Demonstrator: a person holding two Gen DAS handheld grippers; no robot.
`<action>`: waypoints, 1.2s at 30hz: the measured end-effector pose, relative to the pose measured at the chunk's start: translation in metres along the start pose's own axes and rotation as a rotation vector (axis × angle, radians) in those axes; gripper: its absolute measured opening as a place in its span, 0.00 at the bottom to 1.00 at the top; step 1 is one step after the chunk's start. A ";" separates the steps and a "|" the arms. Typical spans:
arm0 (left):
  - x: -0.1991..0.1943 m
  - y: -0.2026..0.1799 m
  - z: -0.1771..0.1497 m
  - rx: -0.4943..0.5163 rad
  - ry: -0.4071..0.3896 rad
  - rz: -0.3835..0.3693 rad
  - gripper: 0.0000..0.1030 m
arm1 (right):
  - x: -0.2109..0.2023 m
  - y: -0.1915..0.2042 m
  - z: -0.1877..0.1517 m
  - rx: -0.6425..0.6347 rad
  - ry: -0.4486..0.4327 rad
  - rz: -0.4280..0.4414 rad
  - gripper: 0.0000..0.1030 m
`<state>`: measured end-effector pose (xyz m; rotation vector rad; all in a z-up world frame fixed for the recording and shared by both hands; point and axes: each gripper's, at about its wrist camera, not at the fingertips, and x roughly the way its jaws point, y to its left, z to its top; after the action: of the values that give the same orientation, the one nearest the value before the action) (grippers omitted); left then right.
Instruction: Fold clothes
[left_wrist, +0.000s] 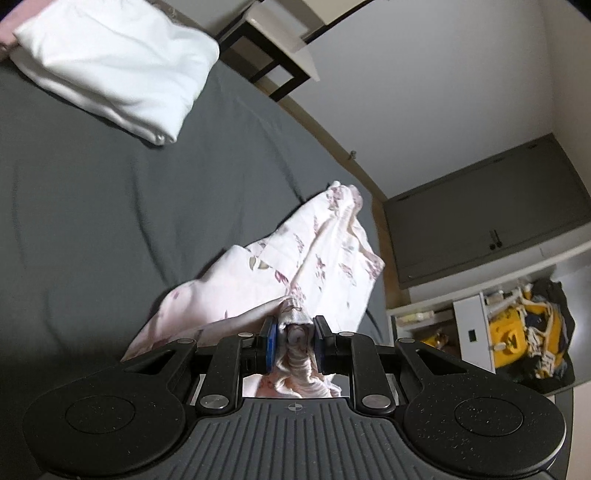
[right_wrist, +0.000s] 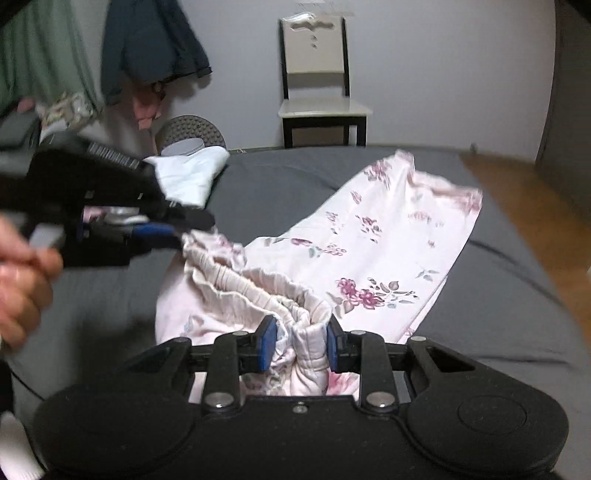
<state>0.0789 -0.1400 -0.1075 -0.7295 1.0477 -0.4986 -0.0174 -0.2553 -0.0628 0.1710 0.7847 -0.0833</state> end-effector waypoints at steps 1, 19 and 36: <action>0.008 0.000 0.002 0.000 0.003 0.009 0.20 | 0.008 -0.010 0.002 0.017 0.015 0.015 0.26; 0.042 -0.010 0.019 0.420 0.002 0.048 0.51 | 0.085 -0.080 -0.003 0.162 -0.019 0.053 0.19; -0.005 0.002 -0.035 1.009 0.062 0.152 0.68 | 0.069 -0.123 -0.010 0.442 0.054 0.228 0.61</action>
<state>0.0455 -0.1458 -0.1169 0.2586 0.7577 -0.8202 0.0068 -0.3756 -0.1336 0.6827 0.7876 -0.0352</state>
